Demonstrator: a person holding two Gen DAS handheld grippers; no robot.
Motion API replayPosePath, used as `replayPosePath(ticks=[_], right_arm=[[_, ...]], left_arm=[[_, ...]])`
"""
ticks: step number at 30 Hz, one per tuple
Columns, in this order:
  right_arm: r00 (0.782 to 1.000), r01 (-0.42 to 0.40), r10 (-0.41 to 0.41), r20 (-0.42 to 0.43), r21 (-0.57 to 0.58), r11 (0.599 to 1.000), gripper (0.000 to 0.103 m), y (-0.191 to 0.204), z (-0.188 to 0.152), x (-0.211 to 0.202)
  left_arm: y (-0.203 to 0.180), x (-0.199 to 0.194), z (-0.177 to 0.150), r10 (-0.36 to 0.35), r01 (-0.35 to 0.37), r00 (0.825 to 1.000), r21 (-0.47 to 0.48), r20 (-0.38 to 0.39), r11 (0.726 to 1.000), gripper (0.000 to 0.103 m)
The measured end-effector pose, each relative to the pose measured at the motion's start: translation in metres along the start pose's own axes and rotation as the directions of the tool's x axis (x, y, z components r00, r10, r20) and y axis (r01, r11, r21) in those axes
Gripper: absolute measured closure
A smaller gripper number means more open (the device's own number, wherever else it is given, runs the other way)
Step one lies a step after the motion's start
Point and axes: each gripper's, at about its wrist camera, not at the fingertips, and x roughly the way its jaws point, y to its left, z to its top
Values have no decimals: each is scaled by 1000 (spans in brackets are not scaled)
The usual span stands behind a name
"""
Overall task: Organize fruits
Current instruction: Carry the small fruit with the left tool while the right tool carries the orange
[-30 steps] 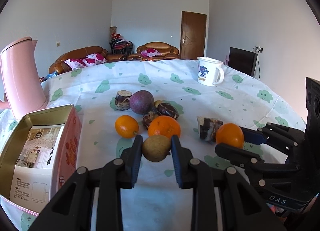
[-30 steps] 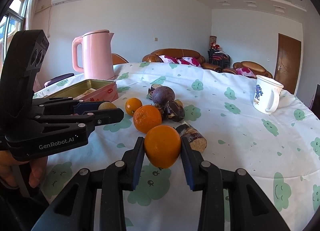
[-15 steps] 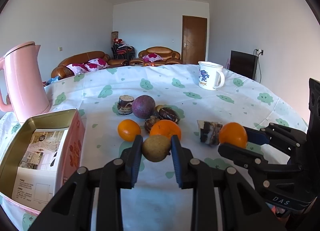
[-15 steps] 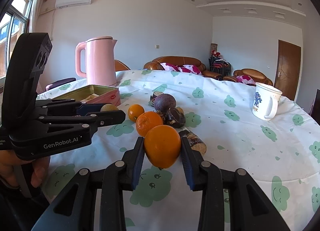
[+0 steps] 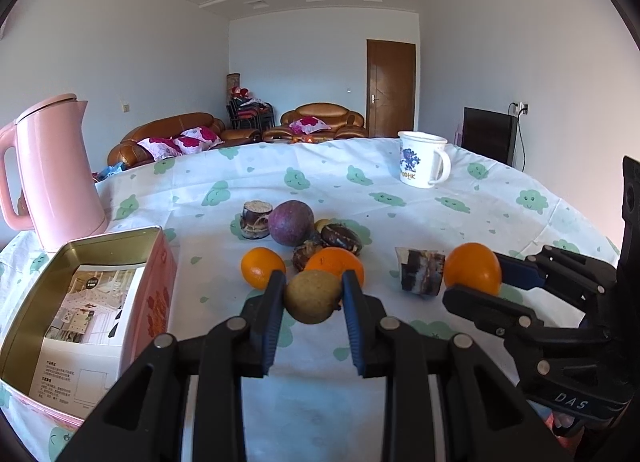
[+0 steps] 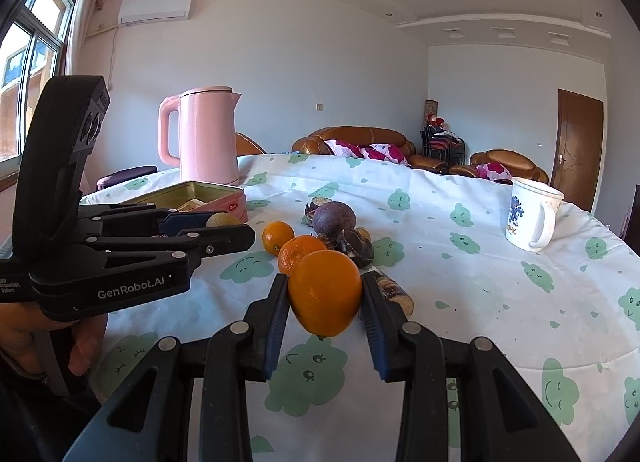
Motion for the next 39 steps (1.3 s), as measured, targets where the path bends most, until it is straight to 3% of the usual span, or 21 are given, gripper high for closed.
replayPosePath(ticks=[20,39], right_arm=[[998,-13,15,68,-25,1000,66,2,-2,-10],[990,12,-6,141,-44,999,66,3,2,-20]], left_arm=[[-3,-10,0,50,-51,997,18,53,999,73],[-5,-30,6,114,-121,982,41,153,992,73]])
